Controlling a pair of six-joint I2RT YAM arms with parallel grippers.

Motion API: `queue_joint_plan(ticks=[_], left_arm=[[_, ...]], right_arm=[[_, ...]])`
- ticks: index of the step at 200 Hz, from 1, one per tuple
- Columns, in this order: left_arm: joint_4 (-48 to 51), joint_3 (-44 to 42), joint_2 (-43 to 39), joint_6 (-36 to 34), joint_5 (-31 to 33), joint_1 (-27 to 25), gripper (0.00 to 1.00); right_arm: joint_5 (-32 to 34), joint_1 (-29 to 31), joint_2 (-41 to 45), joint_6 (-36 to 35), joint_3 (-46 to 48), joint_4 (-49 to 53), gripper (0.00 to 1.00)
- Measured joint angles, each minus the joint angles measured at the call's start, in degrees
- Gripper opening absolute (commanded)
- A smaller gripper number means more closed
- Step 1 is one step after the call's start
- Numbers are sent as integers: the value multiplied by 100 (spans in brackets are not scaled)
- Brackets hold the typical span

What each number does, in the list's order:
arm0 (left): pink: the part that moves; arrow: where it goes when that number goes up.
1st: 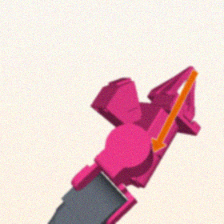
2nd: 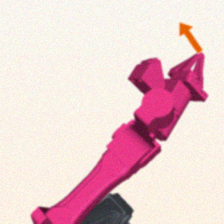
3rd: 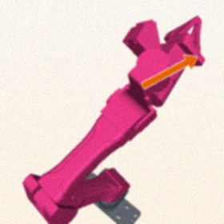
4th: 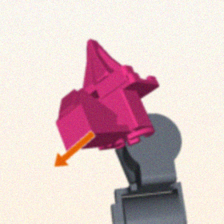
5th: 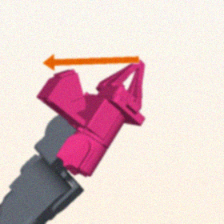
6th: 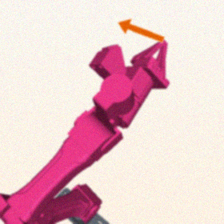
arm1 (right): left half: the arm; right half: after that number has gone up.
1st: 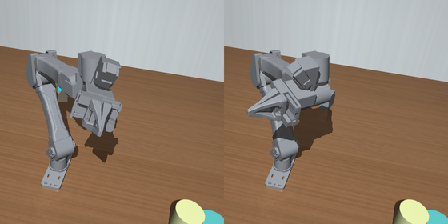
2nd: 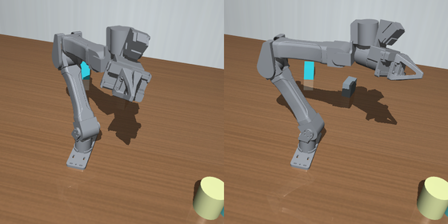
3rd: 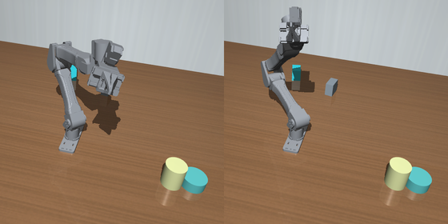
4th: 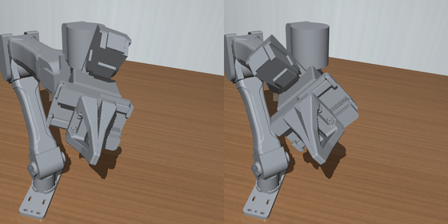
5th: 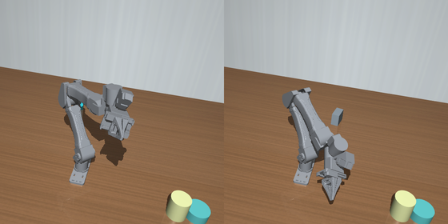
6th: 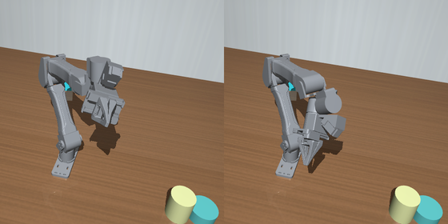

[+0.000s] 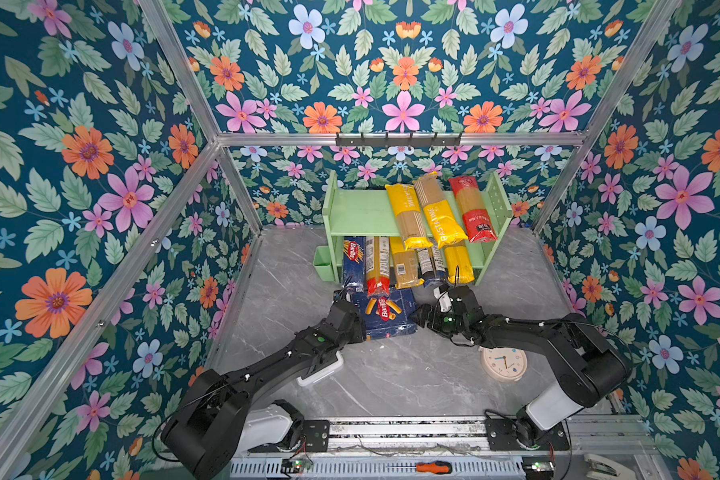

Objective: Place and organize the pasta boxes and bags onto the shelf
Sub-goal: 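Close both grippers on the ends of the blue rigatoni box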

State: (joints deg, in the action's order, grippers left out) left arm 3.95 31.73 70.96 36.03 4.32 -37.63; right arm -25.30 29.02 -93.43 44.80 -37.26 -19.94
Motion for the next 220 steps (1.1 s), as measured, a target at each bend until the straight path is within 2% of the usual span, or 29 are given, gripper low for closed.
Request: queue_joint_plan(ticks=[109, 176, 220], left_arm=[[-566, 44, 516, 0, -426, 26, 51], [-861, -140, 461, 0, -697, 35, 50], [-708, -245, 216, 0, -841, 11, 51]], right_arm=[[-522, 17, -671, 111, -184, -968, 98], [-7, 415, -662, 125, -210, -1040, 98], [262, 627, -555, 175, -42, -1200, 98]])
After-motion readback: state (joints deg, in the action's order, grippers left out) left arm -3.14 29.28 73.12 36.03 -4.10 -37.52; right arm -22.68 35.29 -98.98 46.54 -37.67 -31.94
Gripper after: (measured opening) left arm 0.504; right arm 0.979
